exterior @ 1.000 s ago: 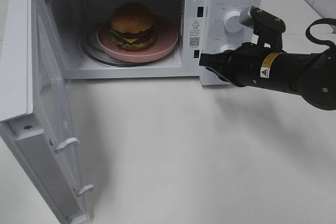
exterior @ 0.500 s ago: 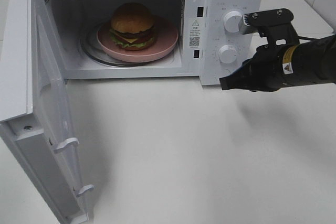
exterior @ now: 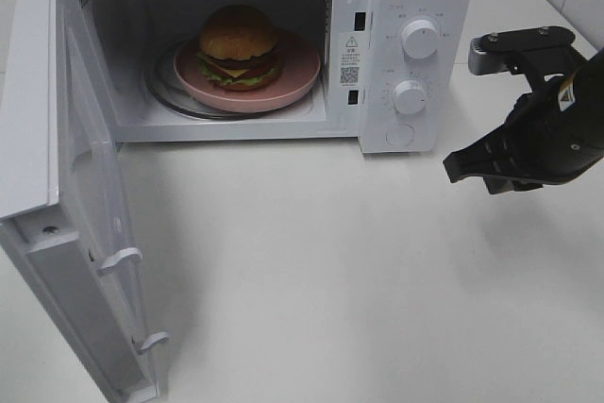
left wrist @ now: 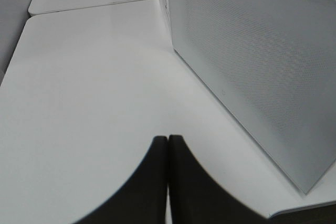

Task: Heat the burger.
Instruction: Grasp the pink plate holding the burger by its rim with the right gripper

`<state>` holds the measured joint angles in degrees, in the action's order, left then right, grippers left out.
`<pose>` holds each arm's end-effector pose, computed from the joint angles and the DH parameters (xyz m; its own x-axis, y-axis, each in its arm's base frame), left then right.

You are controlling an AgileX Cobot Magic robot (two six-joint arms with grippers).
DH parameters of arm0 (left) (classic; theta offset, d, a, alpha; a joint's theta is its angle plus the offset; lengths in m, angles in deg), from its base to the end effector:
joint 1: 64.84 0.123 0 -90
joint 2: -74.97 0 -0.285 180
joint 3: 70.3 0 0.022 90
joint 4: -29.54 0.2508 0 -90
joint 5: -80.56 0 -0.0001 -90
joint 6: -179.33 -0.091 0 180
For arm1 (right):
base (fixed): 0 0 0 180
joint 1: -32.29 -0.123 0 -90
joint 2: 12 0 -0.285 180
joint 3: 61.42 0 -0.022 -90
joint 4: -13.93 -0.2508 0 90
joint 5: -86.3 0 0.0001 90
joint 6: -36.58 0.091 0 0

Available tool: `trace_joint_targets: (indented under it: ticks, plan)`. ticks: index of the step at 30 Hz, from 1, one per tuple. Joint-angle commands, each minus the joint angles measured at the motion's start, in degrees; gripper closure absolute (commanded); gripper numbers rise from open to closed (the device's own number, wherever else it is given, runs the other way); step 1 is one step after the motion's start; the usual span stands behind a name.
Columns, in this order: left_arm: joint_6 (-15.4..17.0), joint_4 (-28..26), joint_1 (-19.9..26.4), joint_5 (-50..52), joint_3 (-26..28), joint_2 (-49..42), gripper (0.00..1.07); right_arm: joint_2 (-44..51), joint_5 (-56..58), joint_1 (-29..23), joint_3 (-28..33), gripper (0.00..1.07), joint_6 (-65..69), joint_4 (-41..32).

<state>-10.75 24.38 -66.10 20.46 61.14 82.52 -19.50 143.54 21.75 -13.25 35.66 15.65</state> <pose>-0.0053 -0.0070 0.2785 -0.4242 0.1395 -0.8947 0.1486 0.9854 0.0832 -0.0036 -0.0030 0.2843 -0.3772 -0.1030 -0.9204 -0.1723 0.9843 -0.0396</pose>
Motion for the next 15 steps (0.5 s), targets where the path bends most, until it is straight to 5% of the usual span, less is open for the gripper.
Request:
trace_joint_targets:
  ticks: [1,15]
  plan:
    - [0.4,-0.11,-0.29,0.8,-0.17,-1.26,1.06,1.2,0.11,0.0,0.11,0.45,-0.52,0.06]
    - [0.4,-0.11,-0.29,0.8,-0.17,-1.26,1.06,1.2,0.11,0.0,0.11,0.45,-0.52,0.06]
